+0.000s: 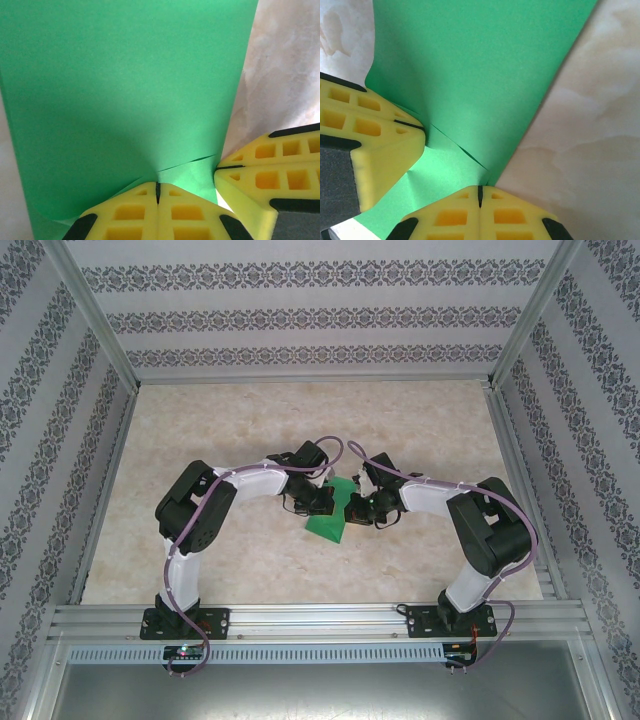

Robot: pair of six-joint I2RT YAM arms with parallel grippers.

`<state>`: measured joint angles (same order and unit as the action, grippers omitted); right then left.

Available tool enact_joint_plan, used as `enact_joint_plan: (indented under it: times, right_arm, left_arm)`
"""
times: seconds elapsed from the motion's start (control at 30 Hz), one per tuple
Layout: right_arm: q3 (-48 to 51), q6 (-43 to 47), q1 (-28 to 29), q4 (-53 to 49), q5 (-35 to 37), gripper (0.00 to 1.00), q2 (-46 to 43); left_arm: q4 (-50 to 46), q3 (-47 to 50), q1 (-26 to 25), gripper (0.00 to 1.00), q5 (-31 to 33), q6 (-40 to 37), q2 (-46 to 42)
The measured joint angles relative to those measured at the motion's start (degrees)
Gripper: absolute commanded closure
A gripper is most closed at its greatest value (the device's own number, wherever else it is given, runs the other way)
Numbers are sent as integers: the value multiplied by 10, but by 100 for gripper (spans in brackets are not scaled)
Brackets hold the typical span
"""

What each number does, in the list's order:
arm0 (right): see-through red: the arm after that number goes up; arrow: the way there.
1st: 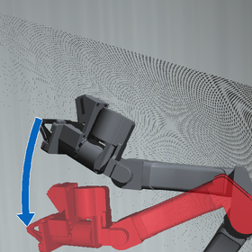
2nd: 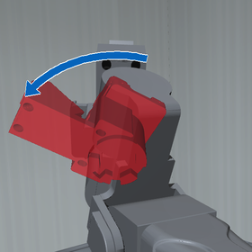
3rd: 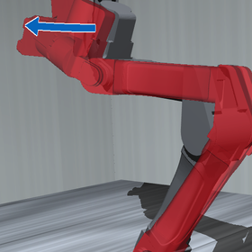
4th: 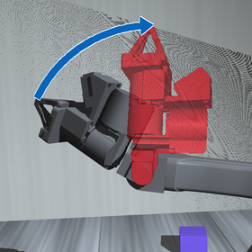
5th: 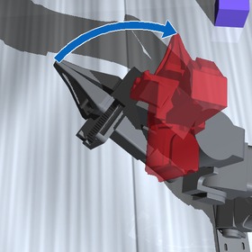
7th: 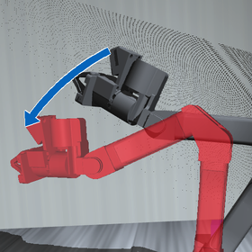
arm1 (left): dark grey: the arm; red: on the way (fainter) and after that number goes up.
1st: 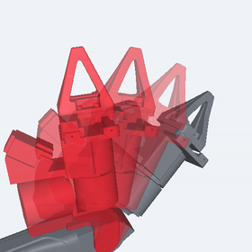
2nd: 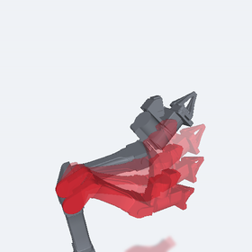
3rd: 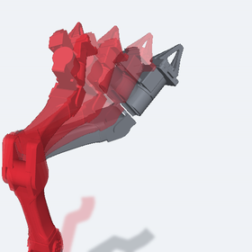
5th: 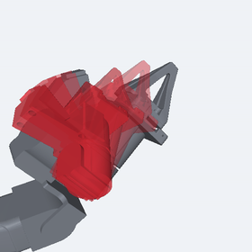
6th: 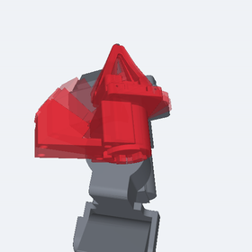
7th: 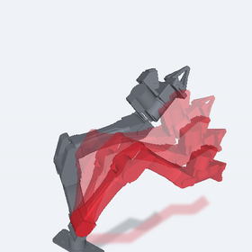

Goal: Fold a paper plane with a square sheet of paper (pick it up from the middle)
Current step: Fold the triangle a second time at the center of the table.

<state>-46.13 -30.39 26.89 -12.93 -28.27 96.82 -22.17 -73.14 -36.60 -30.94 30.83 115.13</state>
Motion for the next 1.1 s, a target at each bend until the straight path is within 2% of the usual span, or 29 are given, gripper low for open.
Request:
enact_joint_plan:
  times: [0.27, 0.6, 0.87, 1.1]
  right_arm:
    - [0, 2, 4, -7, 13, 98, -11]
    - [0, -20, 21, -8, 5, 98, -88]
    - [0, -42, 72, 6, -12, 98, -76]
    - [15, -42, 78, 12, -5, 98, -42]
  left_arm:
    - [0, -3, 3, 95, -11, -7, 5]
    - [3, -5, 6, 95, -25, -9, 12]
    - [5, -8, 7, 95, -34, -9, 16]
    - [5, -7, 9, 95, -36, -9, 16]
